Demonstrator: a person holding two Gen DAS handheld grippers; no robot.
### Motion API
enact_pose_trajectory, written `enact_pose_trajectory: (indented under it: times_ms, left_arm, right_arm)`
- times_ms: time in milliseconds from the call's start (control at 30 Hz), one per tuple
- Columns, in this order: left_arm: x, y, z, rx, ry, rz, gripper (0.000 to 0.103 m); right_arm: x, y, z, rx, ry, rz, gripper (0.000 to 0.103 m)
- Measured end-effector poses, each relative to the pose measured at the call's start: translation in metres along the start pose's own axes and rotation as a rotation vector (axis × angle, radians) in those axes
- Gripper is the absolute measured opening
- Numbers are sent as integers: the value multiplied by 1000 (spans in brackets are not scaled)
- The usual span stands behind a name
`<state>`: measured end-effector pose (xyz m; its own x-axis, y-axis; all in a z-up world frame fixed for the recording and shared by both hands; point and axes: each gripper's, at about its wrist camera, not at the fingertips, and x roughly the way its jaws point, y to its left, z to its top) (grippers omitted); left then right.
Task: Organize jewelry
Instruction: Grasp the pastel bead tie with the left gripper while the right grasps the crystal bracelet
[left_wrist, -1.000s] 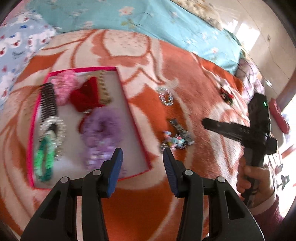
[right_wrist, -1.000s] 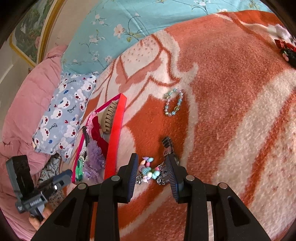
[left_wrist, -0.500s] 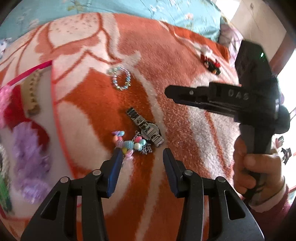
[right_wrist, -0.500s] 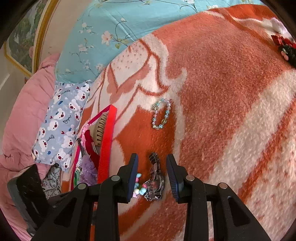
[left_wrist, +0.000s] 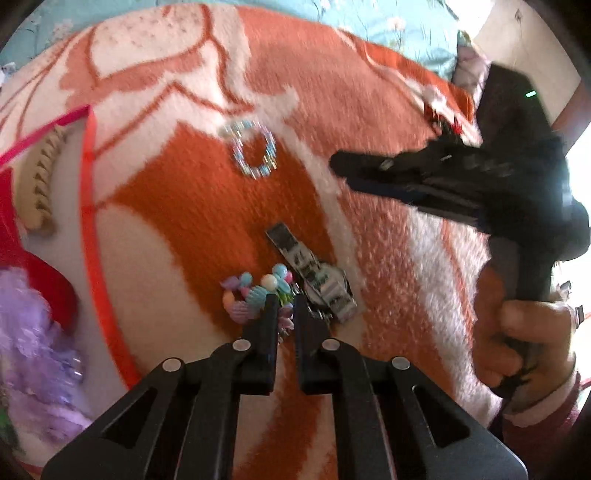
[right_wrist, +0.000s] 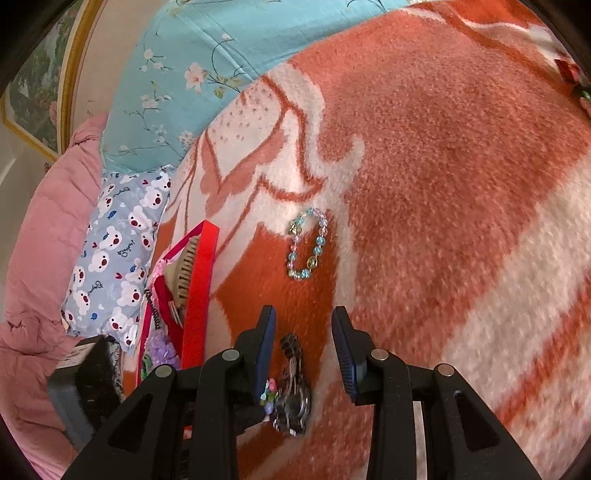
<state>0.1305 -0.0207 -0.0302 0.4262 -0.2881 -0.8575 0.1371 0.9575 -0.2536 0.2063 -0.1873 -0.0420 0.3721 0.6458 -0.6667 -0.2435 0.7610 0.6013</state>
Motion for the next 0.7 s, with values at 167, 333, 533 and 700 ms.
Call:
enact_pose_trajectory:
  times_ms: [167,333,533,700]
  left_arm:
    - [-18,13,12,-31,-55,-11,6]
    - [-33,23,17,-63,-94,-23,6]
    - [-42,31,20,-98,-123,-29,6]
    - [-48,39,17,-116,-133,-25,6]
  right_arm:
    - [29,2,15,-4,21,-51,34]
    - [63,9,29,-44,52,-161,33]
    - [87,20,39,-112,60,-213,26]
    - [74,12,37,-64,19,-172,7]
